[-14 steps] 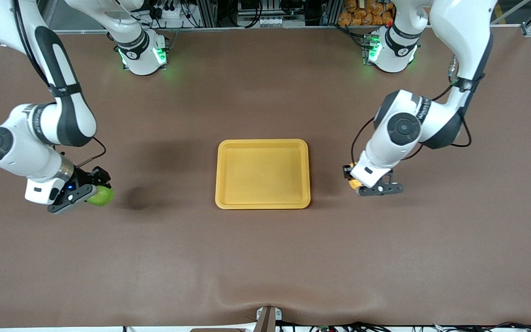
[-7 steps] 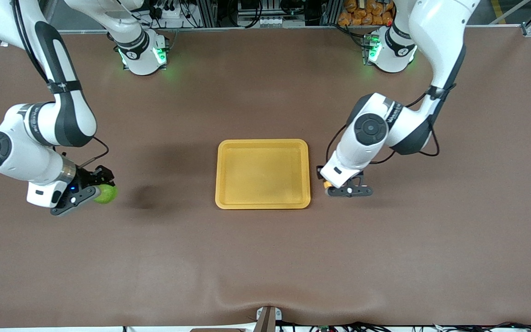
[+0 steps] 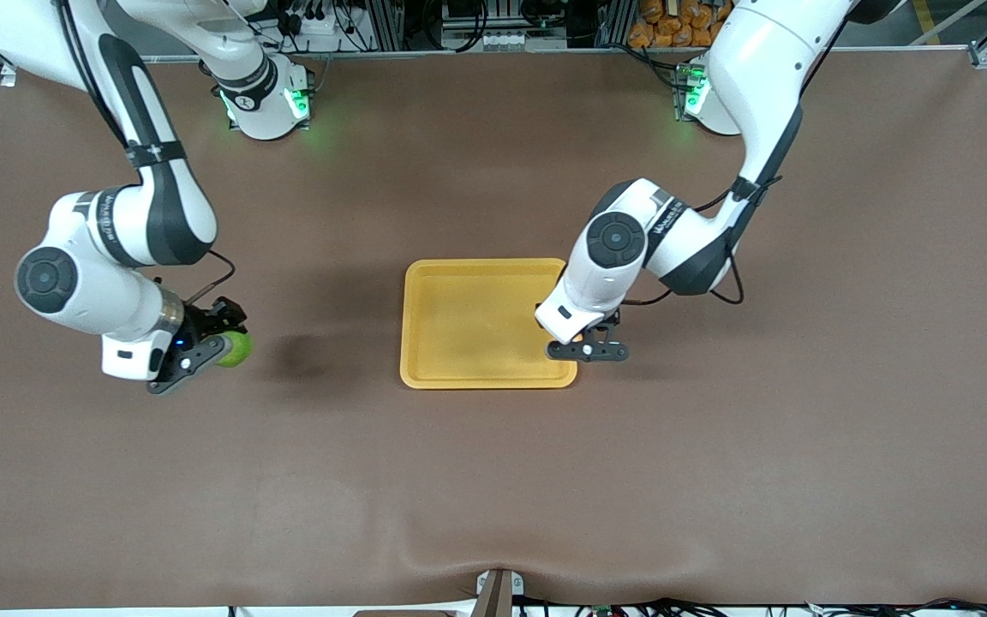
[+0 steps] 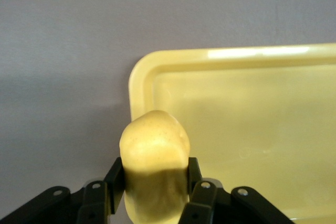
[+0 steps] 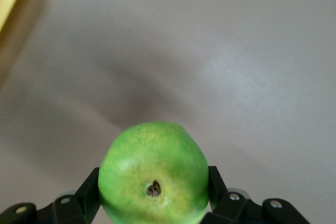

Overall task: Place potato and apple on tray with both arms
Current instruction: 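Carry the potato with the left gripper over the tray while the right lifts the apple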

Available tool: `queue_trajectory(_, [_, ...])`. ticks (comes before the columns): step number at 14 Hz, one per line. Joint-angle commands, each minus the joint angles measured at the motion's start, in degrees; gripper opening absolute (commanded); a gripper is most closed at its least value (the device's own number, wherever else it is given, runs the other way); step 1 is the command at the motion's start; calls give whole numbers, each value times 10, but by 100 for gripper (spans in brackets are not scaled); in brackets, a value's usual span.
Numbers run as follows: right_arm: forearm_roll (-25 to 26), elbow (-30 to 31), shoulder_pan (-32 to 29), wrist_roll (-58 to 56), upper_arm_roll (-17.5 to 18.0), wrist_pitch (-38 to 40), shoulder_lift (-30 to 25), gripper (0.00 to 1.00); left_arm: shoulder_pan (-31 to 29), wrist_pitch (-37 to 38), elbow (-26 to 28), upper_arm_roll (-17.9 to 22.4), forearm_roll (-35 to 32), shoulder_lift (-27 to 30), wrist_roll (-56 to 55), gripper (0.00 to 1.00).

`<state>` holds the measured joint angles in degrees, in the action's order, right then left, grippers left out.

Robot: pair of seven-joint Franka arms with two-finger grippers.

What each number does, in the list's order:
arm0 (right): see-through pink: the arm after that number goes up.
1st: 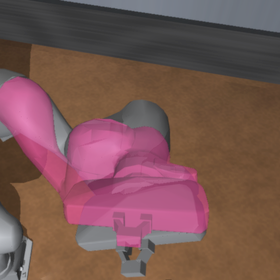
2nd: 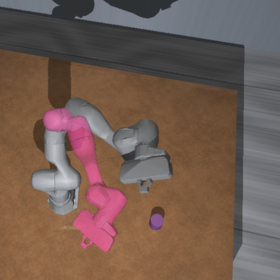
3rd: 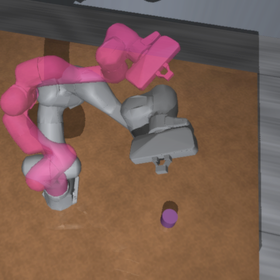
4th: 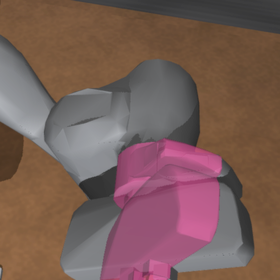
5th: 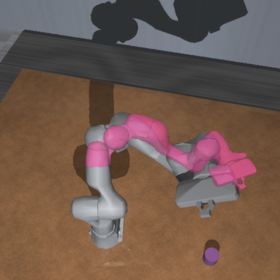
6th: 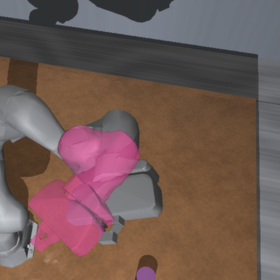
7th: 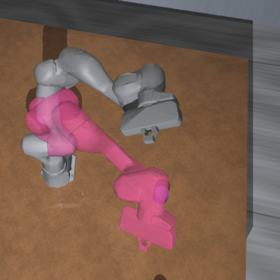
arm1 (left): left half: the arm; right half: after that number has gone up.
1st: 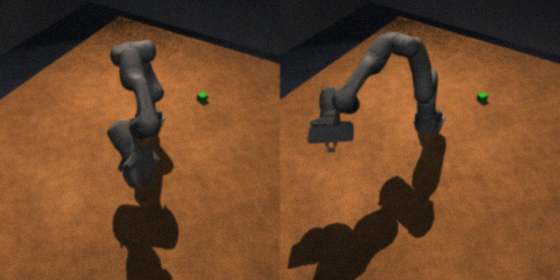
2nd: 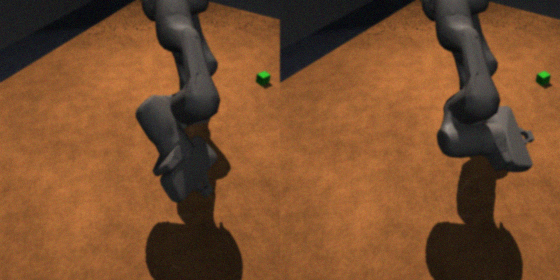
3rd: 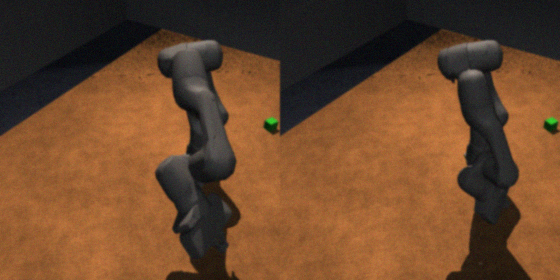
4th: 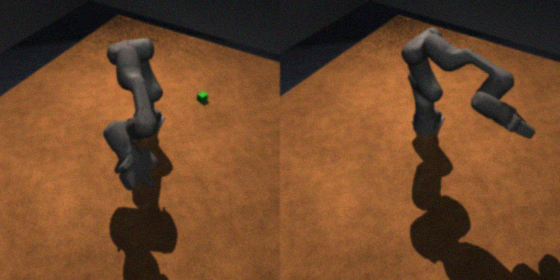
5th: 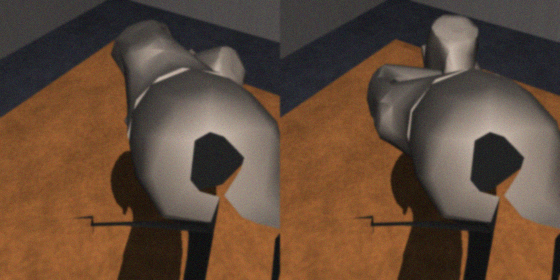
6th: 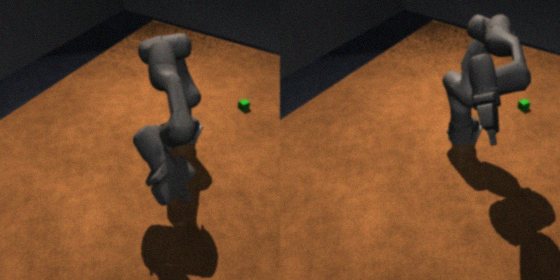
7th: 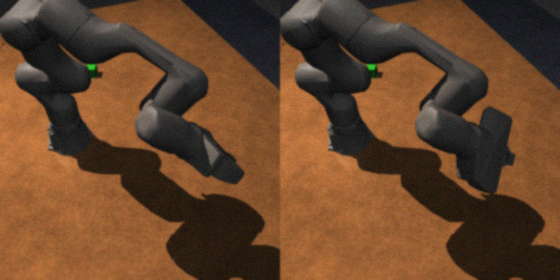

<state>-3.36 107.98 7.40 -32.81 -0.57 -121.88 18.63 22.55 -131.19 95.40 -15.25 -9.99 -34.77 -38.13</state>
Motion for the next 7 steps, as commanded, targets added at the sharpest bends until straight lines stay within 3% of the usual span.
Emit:
queue_trajectory(1, [-15, 8, 37, 3, 4, 4, -10, 0, 15, 16, -29, 5, -21, -29, -15, 0])
queue_trajectory(3, [-54, 17, 43, -18, 15, -1, -9, 0, 26, 16, -30, 5, -29, -39, -27, 0])
queue_trajectory(6, [-194, 36, 42, -119, 22, -5, -7, 0, 33, 16, -30, 7, -55, -50, -43, 0])
queue_trajectory(7, [-208, 36, 39, -157, 22, -6, -7, 0, 34, 16, -30, 7, -56, -53, -43, 0])
